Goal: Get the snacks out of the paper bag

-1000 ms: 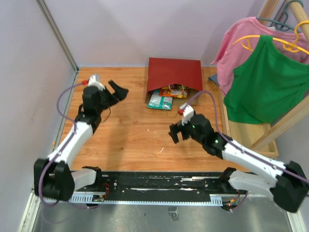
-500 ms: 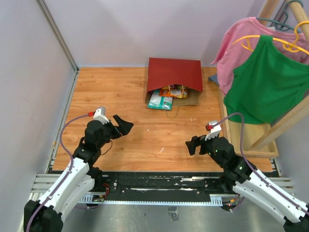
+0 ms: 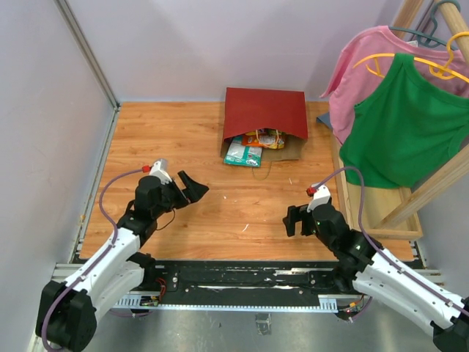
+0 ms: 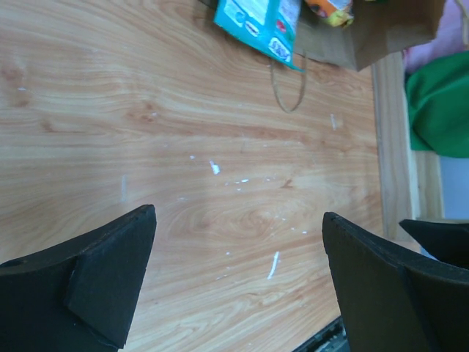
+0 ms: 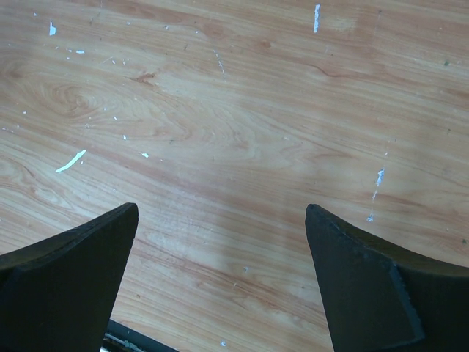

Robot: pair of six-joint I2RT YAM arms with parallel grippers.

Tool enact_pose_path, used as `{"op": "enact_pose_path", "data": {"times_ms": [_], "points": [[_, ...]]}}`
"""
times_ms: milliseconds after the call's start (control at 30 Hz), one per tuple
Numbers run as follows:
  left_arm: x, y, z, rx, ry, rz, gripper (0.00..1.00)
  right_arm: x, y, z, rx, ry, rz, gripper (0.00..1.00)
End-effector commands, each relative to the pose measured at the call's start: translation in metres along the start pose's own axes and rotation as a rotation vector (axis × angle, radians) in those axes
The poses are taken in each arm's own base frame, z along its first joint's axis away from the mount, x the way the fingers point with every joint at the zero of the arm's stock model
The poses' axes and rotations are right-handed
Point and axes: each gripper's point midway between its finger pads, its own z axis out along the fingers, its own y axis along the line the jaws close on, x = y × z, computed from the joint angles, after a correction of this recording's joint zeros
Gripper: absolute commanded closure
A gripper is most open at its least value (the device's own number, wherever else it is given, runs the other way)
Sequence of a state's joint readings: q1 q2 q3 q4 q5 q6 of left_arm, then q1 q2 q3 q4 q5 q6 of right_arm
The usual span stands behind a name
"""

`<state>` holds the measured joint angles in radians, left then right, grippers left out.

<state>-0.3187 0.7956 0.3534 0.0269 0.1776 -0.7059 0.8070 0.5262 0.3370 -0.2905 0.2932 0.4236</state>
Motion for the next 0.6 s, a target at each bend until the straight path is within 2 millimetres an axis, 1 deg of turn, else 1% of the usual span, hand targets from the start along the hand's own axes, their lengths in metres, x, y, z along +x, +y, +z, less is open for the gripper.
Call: {"op": "enact_pose_path", "data": {"times_ms": [0, 100, 133, 200, 300, 400, 567], "points": [[-0.011, -0.047, 0.005, 0.178, -0.004, -0.052, 0.0, -0.013, 0.0, -0.008, 0.006, -0.039, 0.028, 0.02], [-0.005, -0.066, 0.007, 0.214, -0.015, -0.067, 0.0, -0.017, -0.002, -0.014, 0.004, -0.051, 0.032, 0.02], [0.001, -0.075, 0.007, 0.231, -0.013, -0.061, 0.0, -0.017, -0.002, -0.015, 0.003, -0.049, 0.033, 0.02], [0.005, -0.083, 0.01, 0.245, -0.022, -0.06, 0.0, -0.016, -0.002, -0.016, -0.001, -0.033, 0.034, 0.01], [0.013, -0.09, 0.024, 0.256, 0.004, -0.094, 0.0, -0.015, 0.0, -0.015, -0.001, 0.0, 0.047, 0.02], [0.022, -0.09, 0.04, 0.241, 0.058, -0.123, 0.0, -0.019, 0.004, -0.012, -0.002, 0.01, 0.076, 0.01], [0.03, -0.111, 0.063, 0.312, 0.14, -0.183, 0.0, -0.031, 0.022, -0.016, -0.079, 0.002, 0.132, 0.01]]}}
